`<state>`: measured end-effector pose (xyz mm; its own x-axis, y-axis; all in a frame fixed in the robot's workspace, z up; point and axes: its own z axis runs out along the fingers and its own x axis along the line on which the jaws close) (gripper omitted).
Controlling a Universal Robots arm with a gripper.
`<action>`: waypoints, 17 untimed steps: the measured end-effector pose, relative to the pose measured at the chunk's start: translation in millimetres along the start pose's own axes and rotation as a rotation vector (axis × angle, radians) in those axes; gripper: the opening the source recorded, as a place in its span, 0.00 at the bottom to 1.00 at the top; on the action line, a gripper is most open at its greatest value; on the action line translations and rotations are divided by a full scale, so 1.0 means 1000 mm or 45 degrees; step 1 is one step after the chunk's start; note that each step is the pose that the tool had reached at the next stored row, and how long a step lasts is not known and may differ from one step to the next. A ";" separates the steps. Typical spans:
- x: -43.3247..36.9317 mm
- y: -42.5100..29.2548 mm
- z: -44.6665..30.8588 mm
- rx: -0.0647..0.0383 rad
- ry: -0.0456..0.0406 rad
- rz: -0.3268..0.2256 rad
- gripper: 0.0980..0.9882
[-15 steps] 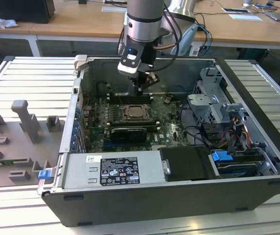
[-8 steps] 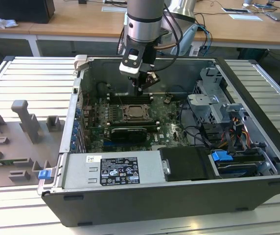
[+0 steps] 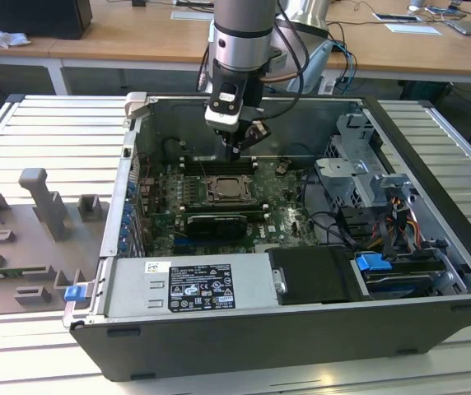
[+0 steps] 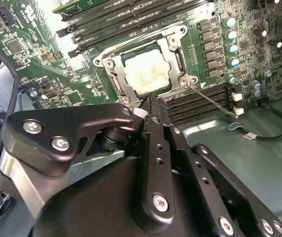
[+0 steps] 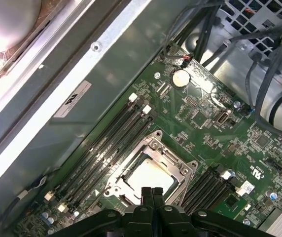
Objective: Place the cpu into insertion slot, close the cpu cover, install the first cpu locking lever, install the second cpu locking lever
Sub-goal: 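Install the first cpu locking lever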
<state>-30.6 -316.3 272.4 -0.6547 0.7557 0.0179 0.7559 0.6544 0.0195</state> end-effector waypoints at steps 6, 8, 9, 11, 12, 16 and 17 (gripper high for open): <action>0.0000 0.0000 0.0000 0.001 0.001 -0.038 0.01; 0.0000 0.0000 0.0000 0.001 0.001 -0.047 0.01; 0.0000 0.0000 0.0000 0.001 0.001 -0.052 0.01; 0.0000 0.0000 0.0000 0.001 0.001 -0.061 0.01; 0.0000 0.0000 0.0000 0.001 0.001 -0.065 0.01; 0.0000 0.0000 0.0000 0.002 0.002 -0.084 0.01; 0.0000 0.0000 0.0000 0.002 0.002 -0.090 0.01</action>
<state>-30.6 -316.3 272.4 -0.7064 0.7076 0.0179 0.7078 0.7061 0.0195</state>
